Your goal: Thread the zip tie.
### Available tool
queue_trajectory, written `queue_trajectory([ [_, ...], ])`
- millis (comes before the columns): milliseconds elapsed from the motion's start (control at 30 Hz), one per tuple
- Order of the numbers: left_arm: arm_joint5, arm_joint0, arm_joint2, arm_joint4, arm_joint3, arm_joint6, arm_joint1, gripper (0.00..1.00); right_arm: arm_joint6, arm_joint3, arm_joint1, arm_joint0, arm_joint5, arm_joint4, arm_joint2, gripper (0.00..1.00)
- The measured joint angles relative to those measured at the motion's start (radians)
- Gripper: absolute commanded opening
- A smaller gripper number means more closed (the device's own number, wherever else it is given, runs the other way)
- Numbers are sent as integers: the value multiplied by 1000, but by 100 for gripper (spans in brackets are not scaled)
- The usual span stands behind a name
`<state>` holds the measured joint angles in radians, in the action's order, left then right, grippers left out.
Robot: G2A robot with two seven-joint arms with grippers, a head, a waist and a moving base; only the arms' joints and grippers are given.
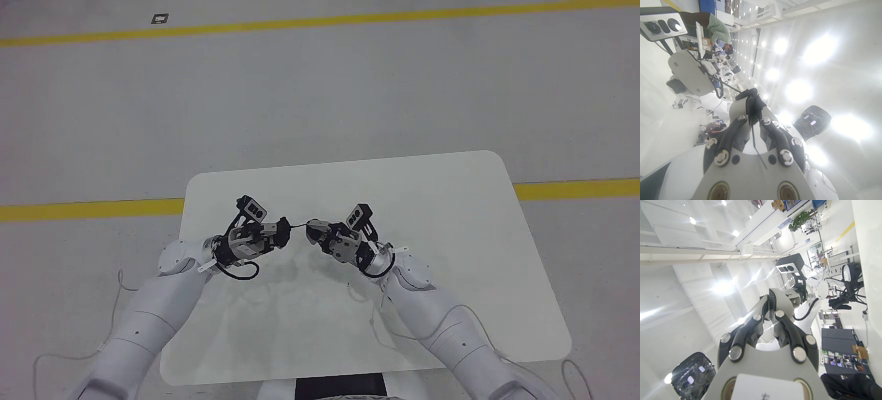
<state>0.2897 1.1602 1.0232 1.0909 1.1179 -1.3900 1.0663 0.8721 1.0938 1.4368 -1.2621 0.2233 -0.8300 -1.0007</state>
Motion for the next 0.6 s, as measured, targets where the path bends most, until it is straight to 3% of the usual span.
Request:
queue_trajectory([
  [600,0,0,0,0,0,0,0,0,-6,-37,7,17,-12,4,9,0],
])
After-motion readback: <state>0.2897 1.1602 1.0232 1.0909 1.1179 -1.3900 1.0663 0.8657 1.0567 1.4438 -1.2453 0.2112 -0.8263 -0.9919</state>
